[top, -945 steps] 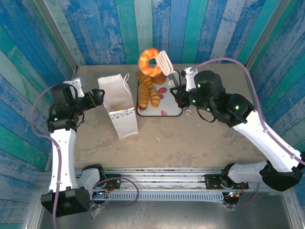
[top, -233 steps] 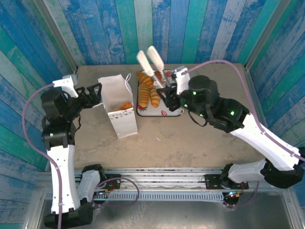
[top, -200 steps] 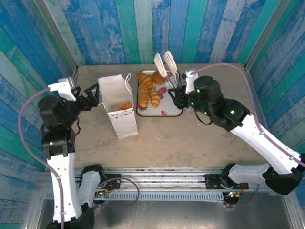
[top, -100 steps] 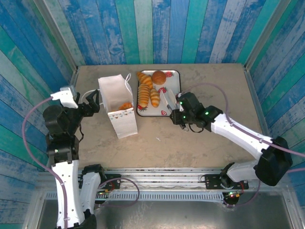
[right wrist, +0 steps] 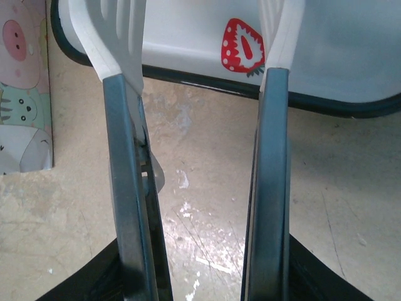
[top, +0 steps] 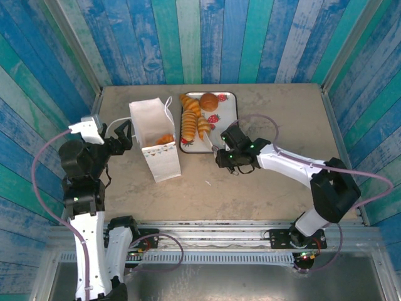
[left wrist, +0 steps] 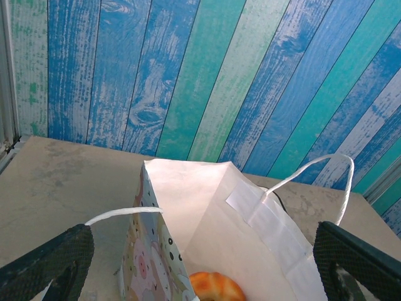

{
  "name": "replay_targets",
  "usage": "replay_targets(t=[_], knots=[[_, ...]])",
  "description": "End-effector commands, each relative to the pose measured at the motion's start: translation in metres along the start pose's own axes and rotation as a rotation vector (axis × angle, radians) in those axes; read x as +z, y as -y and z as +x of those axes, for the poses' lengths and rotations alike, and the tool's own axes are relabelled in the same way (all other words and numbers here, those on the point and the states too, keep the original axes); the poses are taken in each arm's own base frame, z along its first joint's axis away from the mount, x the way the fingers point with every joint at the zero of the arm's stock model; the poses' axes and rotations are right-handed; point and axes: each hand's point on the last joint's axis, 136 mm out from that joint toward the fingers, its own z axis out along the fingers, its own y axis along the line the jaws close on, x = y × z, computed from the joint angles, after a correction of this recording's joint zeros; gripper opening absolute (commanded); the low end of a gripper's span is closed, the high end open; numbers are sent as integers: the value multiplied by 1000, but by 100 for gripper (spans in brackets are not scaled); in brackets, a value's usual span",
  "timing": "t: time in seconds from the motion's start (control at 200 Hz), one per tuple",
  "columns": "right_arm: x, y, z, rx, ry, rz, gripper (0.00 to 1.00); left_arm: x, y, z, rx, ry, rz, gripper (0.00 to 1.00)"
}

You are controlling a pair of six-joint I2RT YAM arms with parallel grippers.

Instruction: Place the fake bread into the paper bag

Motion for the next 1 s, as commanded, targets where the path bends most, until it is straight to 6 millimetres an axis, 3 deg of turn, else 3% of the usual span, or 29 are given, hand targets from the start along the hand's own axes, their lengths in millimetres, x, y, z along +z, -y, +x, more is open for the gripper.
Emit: replay_targets(t=[0.0,0.471,0.811,0.992], knots=[[-1,-12,-24,-3,51,-40,50,-3,2,-4,15,18,3,94],[24,-9,-45,-1,26,-51,53,0,-1,-5,18,15,-10,94],[42,-8,-44,11,-12,-68,52,2,-4,-6,20,12,-23,94],[52,-7,-39,8,-44,-68,47,2,-5,-7,16,15,-27,94]])
